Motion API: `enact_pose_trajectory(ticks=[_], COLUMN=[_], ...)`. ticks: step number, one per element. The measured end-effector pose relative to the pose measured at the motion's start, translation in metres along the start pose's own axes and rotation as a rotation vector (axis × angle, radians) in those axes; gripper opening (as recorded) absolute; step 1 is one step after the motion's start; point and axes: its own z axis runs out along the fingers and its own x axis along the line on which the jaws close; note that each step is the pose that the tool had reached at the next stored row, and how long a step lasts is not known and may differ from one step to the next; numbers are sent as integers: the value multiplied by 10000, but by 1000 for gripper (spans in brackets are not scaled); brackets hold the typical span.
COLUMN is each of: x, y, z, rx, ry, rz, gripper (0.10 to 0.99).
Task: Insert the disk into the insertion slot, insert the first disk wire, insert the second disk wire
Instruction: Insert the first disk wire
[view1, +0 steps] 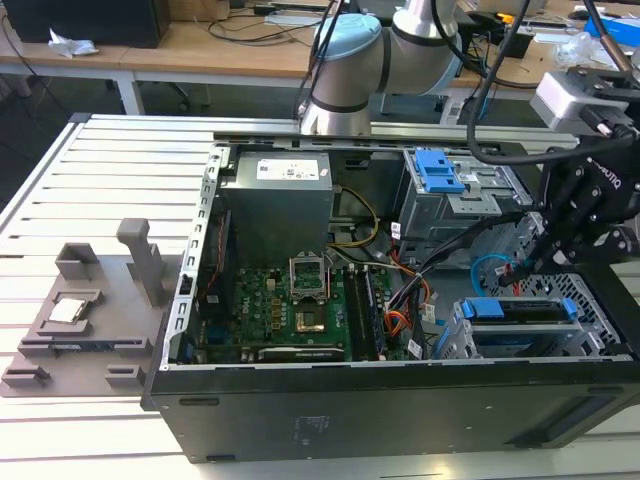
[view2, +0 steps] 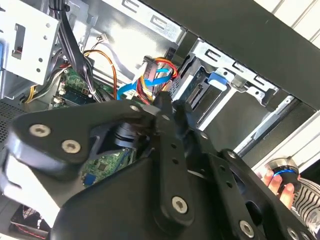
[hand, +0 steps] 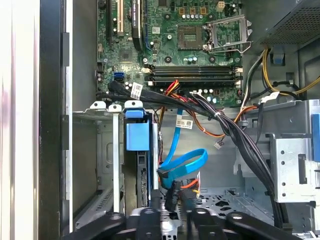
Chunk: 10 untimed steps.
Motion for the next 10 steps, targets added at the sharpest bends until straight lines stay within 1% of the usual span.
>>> enact_pose_trajectory(ticks=[2,8,10], x=[0,0,-6], y=[-1,-3,-42], z=[0,0,-2], rx=[0,0,-1], ry=[0,1,1], rz=[0,0,1], gripper=[165,165,165])
